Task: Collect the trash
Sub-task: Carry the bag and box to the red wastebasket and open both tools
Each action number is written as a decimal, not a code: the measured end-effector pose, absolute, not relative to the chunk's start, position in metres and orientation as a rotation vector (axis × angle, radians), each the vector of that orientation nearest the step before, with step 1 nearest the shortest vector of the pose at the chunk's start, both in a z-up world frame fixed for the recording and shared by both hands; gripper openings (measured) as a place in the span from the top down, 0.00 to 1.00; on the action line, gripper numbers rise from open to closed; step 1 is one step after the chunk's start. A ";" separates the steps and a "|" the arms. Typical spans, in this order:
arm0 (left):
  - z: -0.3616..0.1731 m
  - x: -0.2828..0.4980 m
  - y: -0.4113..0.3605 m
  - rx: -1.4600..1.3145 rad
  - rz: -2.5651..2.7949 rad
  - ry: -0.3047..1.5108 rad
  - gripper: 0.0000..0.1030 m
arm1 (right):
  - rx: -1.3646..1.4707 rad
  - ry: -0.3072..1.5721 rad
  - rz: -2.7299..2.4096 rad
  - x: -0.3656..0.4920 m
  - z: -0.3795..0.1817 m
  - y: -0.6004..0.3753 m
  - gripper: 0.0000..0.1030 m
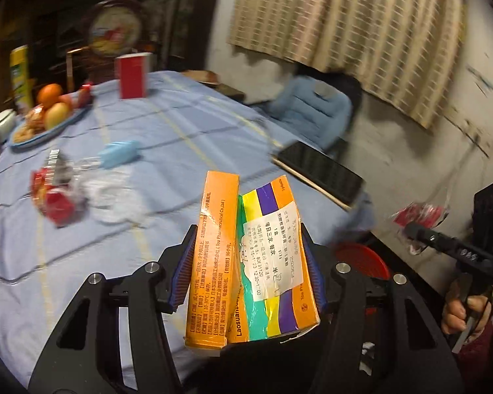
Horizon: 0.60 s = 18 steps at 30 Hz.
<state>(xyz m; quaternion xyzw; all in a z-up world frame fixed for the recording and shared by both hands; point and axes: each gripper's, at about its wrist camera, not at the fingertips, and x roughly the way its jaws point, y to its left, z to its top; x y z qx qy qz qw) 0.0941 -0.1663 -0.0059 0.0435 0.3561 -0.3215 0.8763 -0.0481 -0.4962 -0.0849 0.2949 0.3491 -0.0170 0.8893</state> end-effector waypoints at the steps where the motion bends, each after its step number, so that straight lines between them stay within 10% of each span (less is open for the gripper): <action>1: -0.009 0.091 -0.177 0.105 -0.691 0.750 0.44 | 0.620 0.736 -0.068 -0.058 -0.093 -0.505 0.65; 18: -0.072 0.059 -0.341 0.344 -0.949 0.891 0.44 | 0.668 0.944 -0.370 -0.097 -0.223 -0.593 0.31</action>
